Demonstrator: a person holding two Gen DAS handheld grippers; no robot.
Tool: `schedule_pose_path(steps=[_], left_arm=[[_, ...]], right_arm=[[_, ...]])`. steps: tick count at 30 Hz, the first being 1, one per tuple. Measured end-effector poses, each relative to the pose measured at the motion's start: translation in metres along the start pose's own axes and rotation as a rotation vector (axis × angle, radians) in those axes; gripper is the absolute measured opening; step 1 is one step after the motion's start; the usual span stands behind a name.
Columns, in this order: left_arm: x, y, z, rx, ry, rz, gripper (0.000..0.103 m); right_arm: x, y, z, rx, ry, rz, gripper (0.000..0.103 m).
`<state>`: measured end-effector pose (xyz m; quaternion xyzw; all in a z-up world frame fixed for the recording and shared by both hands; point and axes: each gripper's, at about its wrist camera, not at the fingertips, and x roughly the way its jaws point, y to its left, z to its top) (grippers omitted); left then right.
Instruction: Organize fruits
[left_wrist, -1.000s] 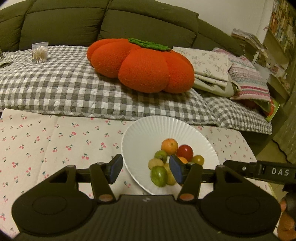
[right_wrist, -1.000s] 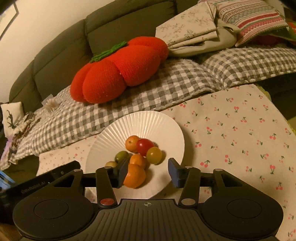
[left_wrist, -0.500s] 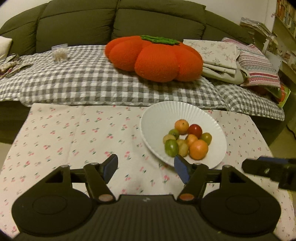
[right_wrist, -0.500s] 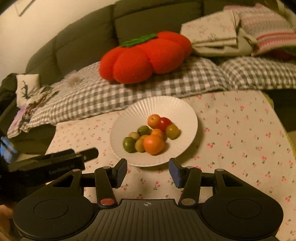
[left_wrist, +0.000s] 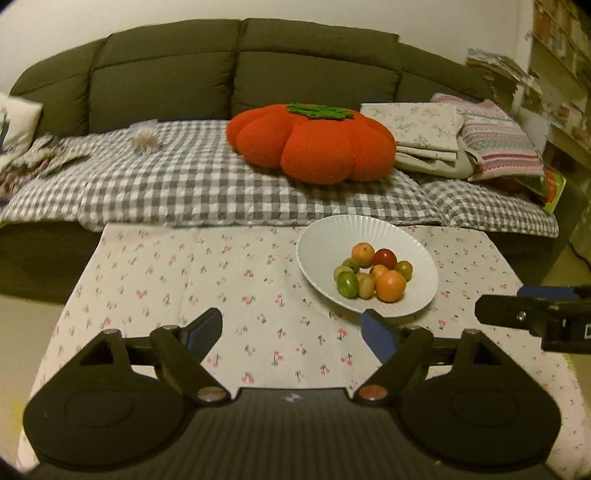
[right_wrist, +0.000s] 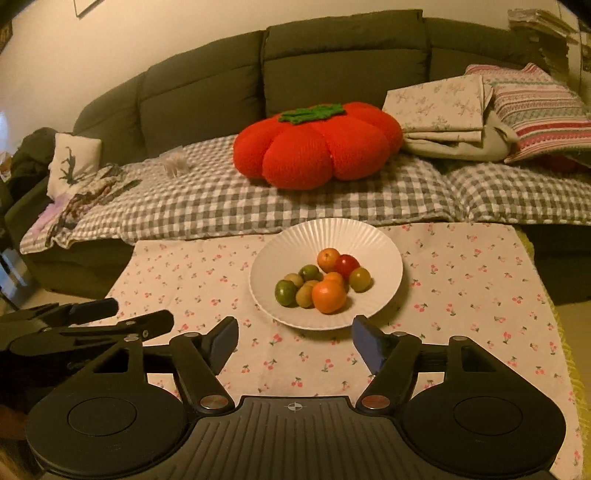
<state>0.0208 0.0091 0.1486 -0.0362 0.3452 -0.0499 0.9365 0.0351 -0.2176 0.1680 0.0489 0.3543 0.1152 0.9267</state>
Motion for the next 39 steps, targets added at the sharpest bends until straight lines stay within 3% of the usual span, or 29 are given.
schedule_pose_path(steps=[5, 21, 39], left_arm=[[-0.019, -0.002, -0.015, -0.002, -0.014, -0.007, 0.088], [-0.049, -0.008, -0.039, 0.035, -0.055, 0.033, 0.1], [-0.044, -0.009, -0.041, 0.052, -0.045, 0.041, 0.102]], right_arm=[[-0.023, 0.003, -0.012, 0.024, -0.023, -0.004, 0.081], [-0.057, 0.006, -0.053, -0.027, -0.1, -0.073, 0.097], [-0.043, 0.011, -0.06, -0.023, -0.084, -0.1, 0.101]])
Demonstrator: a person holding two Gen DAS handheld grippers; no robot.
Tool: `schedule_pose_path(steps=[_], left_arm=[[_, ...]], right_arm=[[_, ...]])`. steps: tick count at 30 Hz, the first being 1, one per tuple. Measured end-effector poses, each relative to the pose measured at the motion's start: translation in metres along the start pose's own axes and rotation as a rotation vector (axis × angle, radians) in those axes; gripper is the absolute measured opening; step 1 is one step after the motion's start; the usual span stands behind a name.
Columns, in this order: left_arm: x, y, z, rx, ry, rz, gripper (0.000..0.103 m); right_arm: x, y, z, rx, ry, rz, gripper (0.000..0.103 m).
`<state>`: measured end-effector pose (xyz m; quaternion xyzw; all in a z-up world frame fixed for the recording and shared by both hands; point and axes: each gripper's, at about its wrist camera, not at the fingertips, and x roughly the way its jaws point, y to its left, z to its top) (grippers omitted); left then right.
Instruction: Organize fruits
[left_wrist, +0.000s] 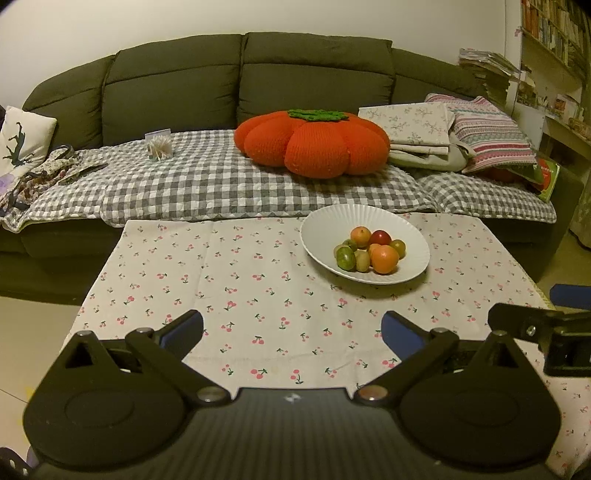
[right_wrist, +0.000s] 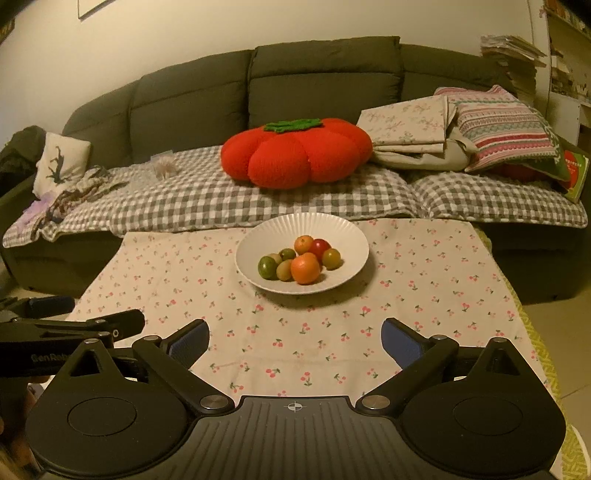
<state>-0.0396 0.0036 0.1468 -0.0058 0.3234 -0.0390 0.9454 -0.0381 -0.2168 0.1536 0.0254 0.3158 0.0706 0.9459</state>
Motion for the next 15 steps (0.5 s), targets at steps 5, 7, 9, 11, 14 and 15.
schedule_pose_path(steps=[5, 7, 9, 11, 14, 15], left_arm=[[0.002, -0.0004, -0.0002, 0.003, 0.01, -0.003, 0.102], [0.002, -0.001, 0.0, 0.006, 0.012, -0.009, 0.102], [0.0019, -0.0019, -0.0002, 0.009, 0.013, -0.012, 0.102], [0.0026, -0.0023, -0.0002, 0.013, 0.015, -0.009, 0.102], [0.0032, -0.0023, -0.0002, 0.011, 0.02, -0.004, 0.102], [0.0031, -0.002, -0.0001, 0.01, 0.019, -0.006, 0.102]], right_arm=[[0.0029, 0.0, -0.0014, 0.002, 0.013, -0.002, 0.102], [0.0028, -0.0006, -0.0017, 0.006, 0.015, -0.001, 0.102], [0.0034, -0.001, -0.0019, 0.007, 0.017, -0.001, 0.102], [0.004, -0.001, -0.0025, 0.01, 0.02, -0.001, 0.102], [0.0043, -0.0009, -0.003, 0.011, 0.02, -0.001, 0.102], [0.0041, -0.0009, -0.0031, 0.011, 0.02, -0.003, 0.102]])
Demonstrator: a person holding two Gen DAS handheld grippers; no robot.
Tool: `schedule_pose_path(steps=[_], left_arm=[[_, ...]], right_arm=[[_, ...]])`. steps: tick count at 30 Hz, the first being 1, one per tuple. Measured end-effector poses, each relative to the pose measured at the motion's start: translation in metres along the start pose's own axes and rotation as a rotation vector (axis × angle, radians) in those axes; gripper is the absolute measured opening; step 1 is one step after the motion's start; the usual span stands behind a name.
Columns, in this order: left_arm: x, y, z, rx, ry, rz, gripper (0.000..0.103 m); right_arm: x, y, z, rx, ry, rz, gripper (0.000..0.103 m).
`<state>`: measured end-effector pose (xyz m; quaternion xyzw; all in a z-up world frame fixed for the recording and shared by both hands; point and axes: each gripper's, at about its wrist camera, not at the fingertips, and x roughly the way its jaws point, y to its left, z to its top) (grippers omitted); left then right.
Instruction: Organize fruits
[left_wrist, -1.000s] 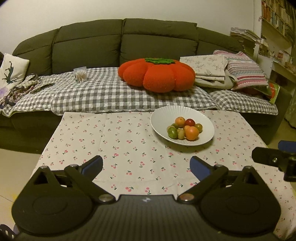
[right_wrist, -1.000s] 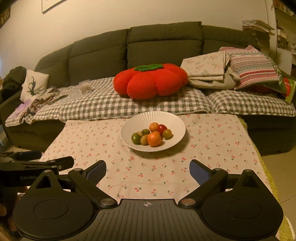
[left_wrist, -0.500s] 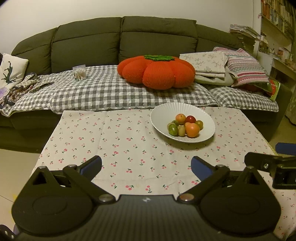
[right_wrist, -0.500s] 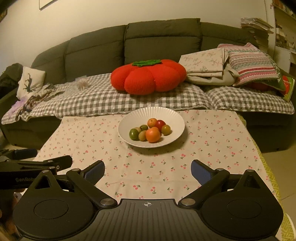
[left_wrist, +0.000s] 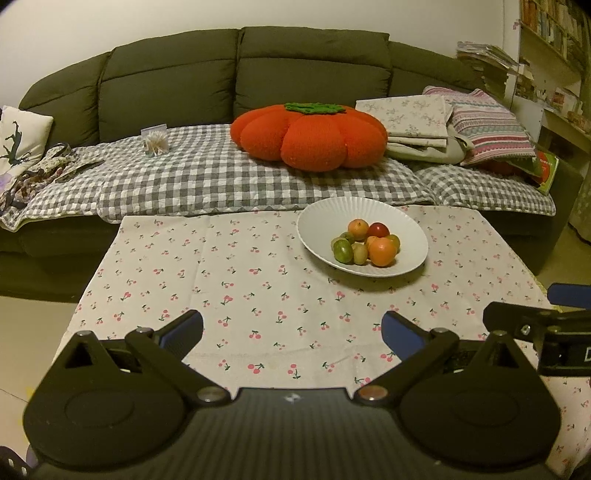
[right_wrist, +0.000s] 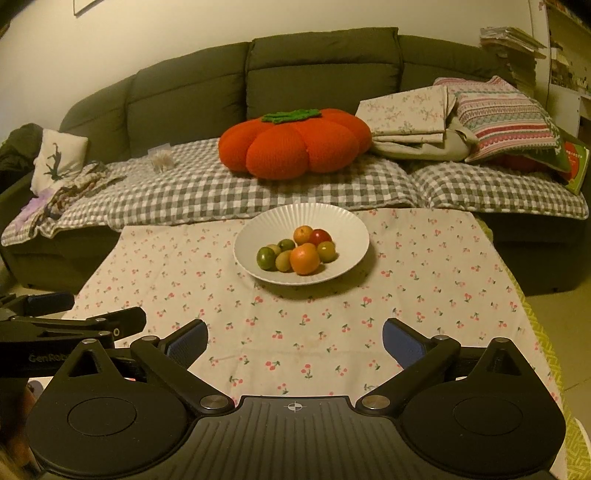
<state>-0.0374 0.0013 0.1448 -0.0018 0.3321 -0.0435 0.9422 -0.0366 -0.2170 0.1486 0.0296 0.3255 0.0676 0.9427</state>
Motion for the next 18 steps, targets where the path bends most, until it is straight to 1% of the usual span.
schedule_pose_path(steps=[18], left_arm=[[0.0025, -0.0008, -0.0003, -0.003, 0.016, 0.001, 0.102]], right_arm=[[0.0053, -0.0011, -0.0009, 0.015, 0.016, 0.002, 0.102]])
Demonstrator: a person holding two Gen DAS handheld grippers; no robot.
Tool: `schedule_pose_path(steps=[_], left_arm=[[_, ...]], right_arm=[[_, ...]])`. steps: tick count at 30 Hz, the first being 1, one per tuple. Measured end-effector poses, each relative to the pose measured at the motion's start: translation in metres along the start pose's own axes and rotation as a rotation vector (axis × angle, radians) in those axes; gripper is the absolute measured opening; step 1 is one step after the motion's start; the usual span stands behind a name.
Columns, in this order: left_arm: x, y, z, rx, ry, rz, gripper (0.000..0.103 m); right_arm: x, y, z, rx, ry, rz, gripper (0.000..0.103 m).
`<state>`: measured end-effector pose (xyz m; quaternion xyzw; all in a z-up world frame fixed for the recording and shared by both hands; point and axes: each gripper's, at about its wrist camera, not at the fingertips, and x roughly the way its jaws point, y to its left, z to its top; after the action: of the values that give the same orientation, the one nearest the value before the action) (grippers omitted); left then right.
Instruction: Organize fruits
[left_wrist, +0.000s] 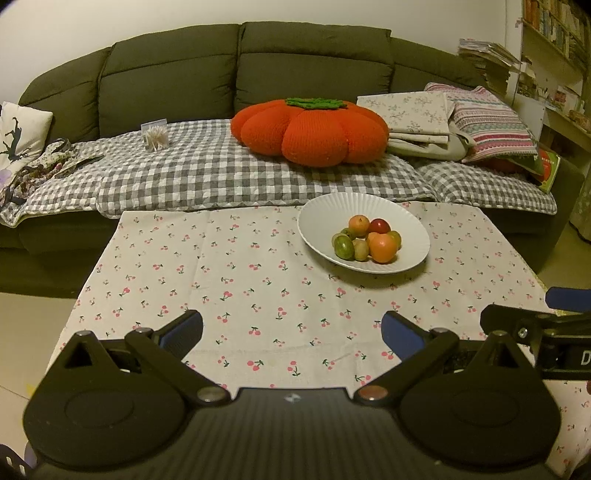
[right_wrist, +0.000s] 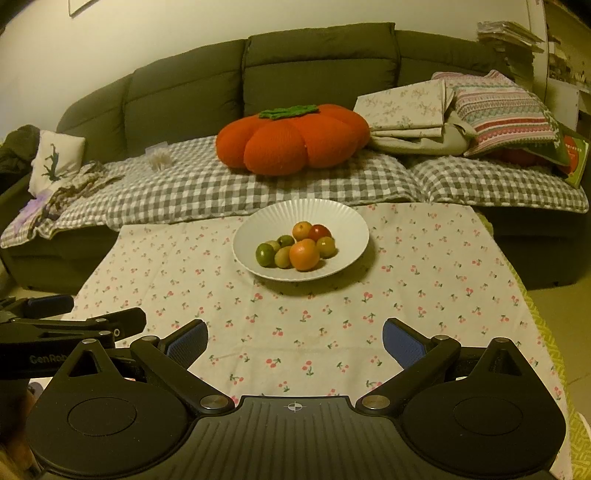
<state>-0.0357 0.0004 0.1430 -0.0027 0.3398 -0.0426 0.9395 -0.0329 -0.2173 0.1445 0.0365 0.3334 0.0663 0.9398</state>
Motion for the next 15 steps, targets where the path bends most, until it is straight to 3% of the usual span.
schedule_pose_path(steps=[15], left_arm=[[0.0013, -0.0018, -0.0006, 0.02, -0.016, -0.004, 0.102]], right_arm=[[0.0026, 0.0005, -0.0011, 0.006, 0.005, 0.0, 0.102]])
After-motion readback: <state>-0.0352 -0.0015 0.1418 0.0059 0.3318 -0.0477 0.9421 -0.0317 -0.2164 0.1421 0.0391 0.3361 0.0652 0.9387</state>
